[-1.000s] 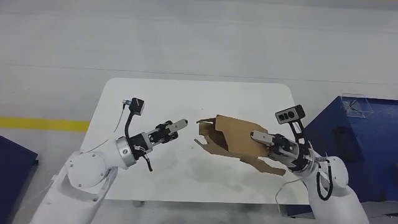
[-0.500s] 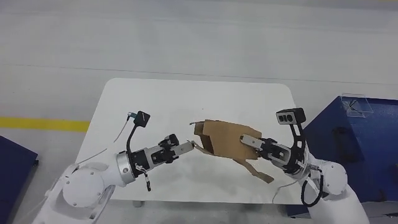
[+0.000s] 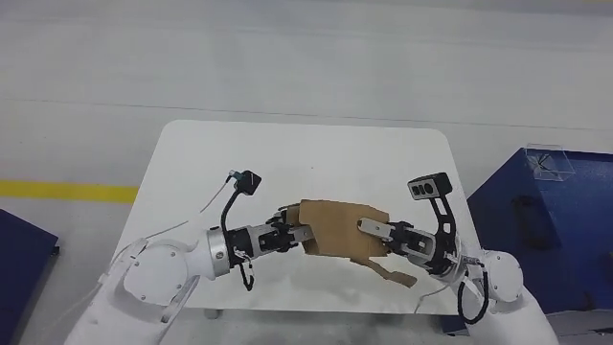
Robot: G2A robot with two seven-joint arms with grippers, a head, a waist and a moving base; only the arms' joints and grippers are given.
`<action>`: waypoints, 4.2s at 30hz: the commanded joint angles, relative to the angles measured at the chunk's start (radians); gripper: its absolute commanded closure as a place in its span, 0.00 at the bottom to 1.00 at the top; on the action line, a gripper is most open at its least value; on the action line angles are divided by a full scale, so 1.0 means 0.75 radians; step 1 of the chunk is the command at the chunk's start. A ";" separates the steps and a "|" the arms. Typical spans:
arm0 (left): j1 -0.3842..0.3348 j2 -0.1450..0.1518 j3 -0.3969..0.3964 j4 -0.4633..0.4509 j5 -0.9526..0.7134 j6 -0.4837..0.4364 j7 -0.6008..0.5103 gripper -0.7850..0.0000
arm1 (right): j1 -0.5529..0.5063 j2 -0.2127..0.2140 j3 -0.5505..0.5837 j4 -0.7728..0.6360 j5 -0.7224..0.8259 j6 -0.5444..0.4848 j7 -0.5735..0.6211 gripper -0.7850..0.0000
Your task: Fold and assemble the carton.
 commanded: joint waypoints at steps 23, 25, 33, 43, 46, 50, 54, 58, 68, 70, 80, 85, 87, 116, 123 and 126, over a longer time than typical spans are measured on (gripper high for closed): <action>0.191 0.026 -0.258 -0.068 0.055 -0.181 0.188 0.00 | 0.096 -0.016 -0.118 0.177 0.469 0.572 -0.009 1.00; 0.183 0.024 -0.235 -0.065 0.103 -0.147 0.199 0.00 | 0.100 -0.016 -0.115 0.183 0.502 0.597 0.010 1.00; 0.100 0.010 -0.146 0.002 0.106 -0.059 0.196 0.00 | 0.096 -0.011 -0.106 0.179 0.533 0.642 0.120 1.00; 0.142 0.013 -0.218 -0.017 -0.081 -0.132 0.163 0.00 | 0.098 -0.010 -0.003 0.213 0.629 0.550 0.094 1.00; 0.154 0.017 -0.249 -0.003 -0.100 -0.132 0.139 0.00 | 0.099 -0.010 0.028 0.216 0.666 0.537 0.091 1.00; 0.144 0.019 -0.219 0.004 -0.053 -0.125 0.091 0.00 | 0.095 -0.008 0.037 0.208 0.640 0.536 0.095 1.00; 0.123 0.013 -0.151 -0.005 -0.001 -0.111 0.091 0.00 | 0.083 -0.009 0.004 0.191 0.566 0.515 0.109 1.00; 0.090 0.006 -0.091 -0.003 0.018 -0.101 0.084 0.00 | 0.075 -0.012 -0.031 0.179 0.521 0.493 0.118 1.00; 0.037 -0.006 -0.001 0.018 0.085 -0.065 0.083 0.00 | 0.065 -0.011 -0.045 0.151 0.422 0.437 0.123 1.00; 0.027 -0.008 0.007 0.029 0.093 -0.062 0.089 0.00 | 0.065 -0.010 -0.035 0.145 0.384 0.403 0.109 1.00; 0.071 0.004 -0.153 0.017 -0.035 -0.050 0.152 0.00 | 0.065 0.002 0.048 0.133 0.206 0.281 0.046 1.00; 0.112 0.005 -0.192 -0.022 -0.095 -0.117 0.170 0.00 | 0.059 0.001 0.002 0.121 0.139 0.279 0.048 1.00; 0.116 0.006 -0.178 -0.036 -0.059 -0.119 0.164 0.00 | 0.059 0.001 -0.022 0.118 0.108 0.275 0.052 1.00; 0.129 0.006 -0.198 -0.049 0.067 -0.176 0.237 0.00 | 0.188 -0.011 -0.131 0.356 0.505 0.734 0.100 1.00; 0.181 0.018 -0.321 -0.020 0.104 -0.129 0.273 0.00 | 0.206 -0.009 -0.146 0.375 0.521 0.791 0.157 1.00; 0.147 0.018 -0.281 0.010 0.128 -0.124 0.197 0.00 | 0.203 -0.008 -0.153 0.369 0.514 0.792 0.162 1.00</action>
